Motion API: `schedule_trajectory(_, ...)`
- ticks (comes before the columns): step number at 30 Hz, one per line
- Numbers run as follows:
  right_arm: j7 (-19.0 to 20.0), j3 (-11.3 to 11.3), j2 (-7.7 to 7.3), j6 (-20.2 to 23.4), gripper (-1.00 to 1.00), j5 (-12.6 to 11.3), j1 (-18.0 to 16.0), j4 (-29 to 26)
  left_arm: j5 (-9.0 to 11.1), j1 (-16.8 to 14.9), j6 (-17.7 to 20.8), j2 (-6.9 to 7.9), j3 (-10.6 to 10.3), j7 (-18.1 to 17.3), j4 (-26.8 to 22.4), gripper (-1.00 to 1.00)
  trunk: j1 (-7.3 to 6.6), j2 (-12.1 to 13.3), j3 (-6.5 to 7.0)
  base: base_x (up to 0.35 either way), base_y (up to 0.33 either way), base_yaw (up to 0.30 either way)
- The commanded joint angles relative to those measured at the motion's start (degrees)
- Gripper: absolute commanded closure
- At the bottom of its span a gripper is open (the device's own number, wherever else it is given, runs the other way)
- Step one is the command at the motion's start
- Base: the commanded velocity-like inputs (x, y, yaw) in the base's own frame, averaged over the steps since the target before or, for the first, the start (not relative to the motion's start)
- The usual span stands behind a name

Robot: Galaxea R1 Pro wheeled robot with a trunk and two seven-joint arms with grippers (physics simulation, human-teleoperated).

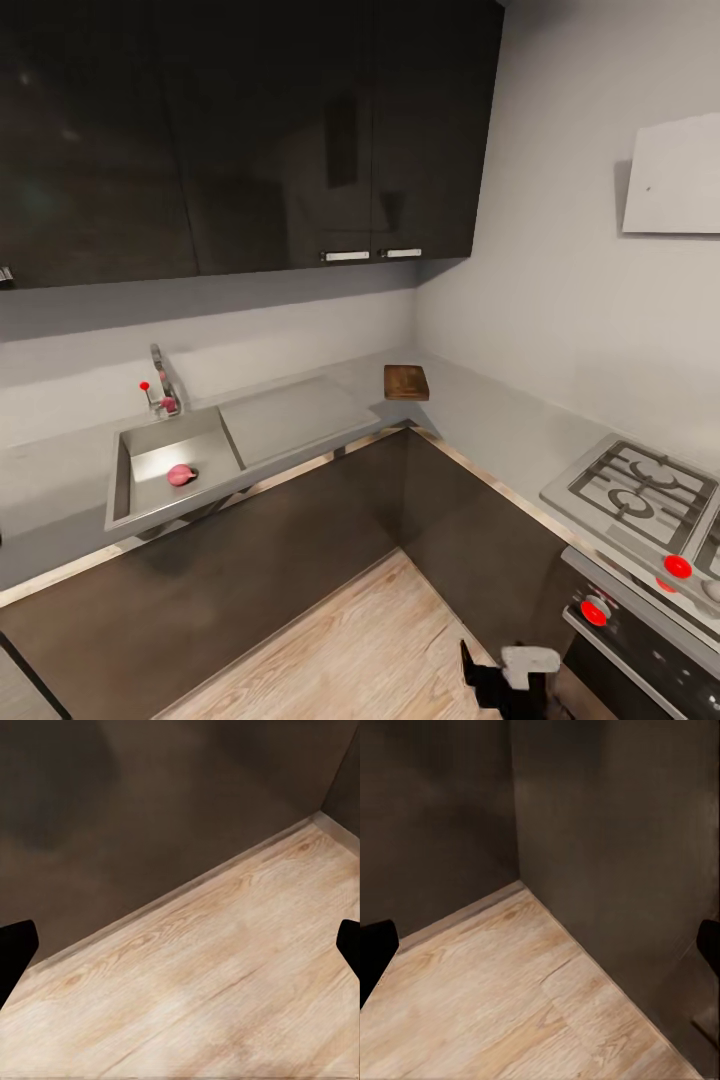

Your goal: In the kitchen, take the Vidalia onion out of the sink, dice it on the chopping board with the paring knife, put the diced onion into the bowl on the countertop, then place both the paring knife and the chopping board into the sink.

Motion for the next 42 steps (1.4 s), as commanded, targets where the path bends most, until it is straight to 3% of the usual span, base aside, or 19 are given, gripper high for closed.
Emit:
schedule_trajectory(1,-0.68,0.03,0.07,2.4,-1.0,0.01,-0.06,-2.71,0.13,0.01,-0.1,-0.01,-0.02,-0.01,0.04,-1.0,0.02,-0.06,-0.06,0.0,0.0,0.0)
schedule_trajectory(3,-2.75,0.11,0.28,11.05,-1.0,-0.05,-0.55,-10.88,0.14,0.01,-0.05,-0.03,-0.04,0.02,-0.04,-1.0,0.02,-0.06,-0.06,0.0,0.0,0.0)
schedule_trajectory(6,-5.72,0.67,1.47,20.21,-1.0,-0.09,-4.54,-19.08,0.15,0.01,0.11,-0.07,-0.04,0.03,-0.02,-1.0,0.02,-0.06,-0.06,0.0,0.0,0.0)
schedule_trajectory(11,-8.78,1.14,2.72,31.84,-1.0,-0.02,-16.03,-21.05,0.17,0.01,0.19,-0.08,-0.05,0.01,1.08,-1.0,0.02,-0.06,-0.06,0.0,0.0,0.0)
schedule_trajectory(15,-9.47,1.2,2.94,37.36,-1.0,0.04,-25.04,-19.17,0.16,0.01,0.19,-0.14,-0.05,0.03,2.07,-1.0,0.02,-0.06,-0.06,0.0,0.0,0.0)
schedule_trajectory(16,-9.6,1.22,2.98,39.09,-1.0,0.06,-30.5,-15.73,0.2,0.01,0.21,-0.14,-0.06,0.03,2.29,-1.0,0.02,-0.06,-0.06,0.039,0.0,0.0)
schedule_trajectory(18,-9.69,1.22,2.96,40.23,-1.0,0.11,-38.27,-8.37,0.17,0.01,0.26,-0.16,-0.11,0.02,2.46,-1.0,0.02,-0.06,-0.06,0.134,0.0,0.0)
schedule_trajectory(21,-9.77,1.17,2.76,40.29,-1.0,0.15,-50.78,6.46,0.18,0.01,0.32,-0.21,-0.18,0.03,2.51,-1.0,0.02,-0.06,-0.06,0.268,0.0,0.0)
schedule_trajectory(24,-9.74,1.15,2.63,37.84,-1.0,0.19,-58.15,14.82,0.22,0.01,0.39,-0.25,-0.21,0.03,2.58,-1.0,0.02,-0.06,-0.06,0.325,0.0,0.0)
schedule_trajectory(29,-9.68,1.13,2.57,36.2,-1.0,0.17,-60.58,17.49,0.24,0.01,0.45,-0.28,-0.21,0.03,2.6,-1.0,0.02,-0.06,-0.06,0.342,0.0,0.0)
schedule_trajectory(42,-9.29,1.31,2.53,34.42,-1.0,0.08,-60.95,17.76,0.23,0.01,1.97,-0.26,-0.14,0.03,4.0,-1.0,0.02,-0.06,-0.06,0.346,-0.011,0.0)
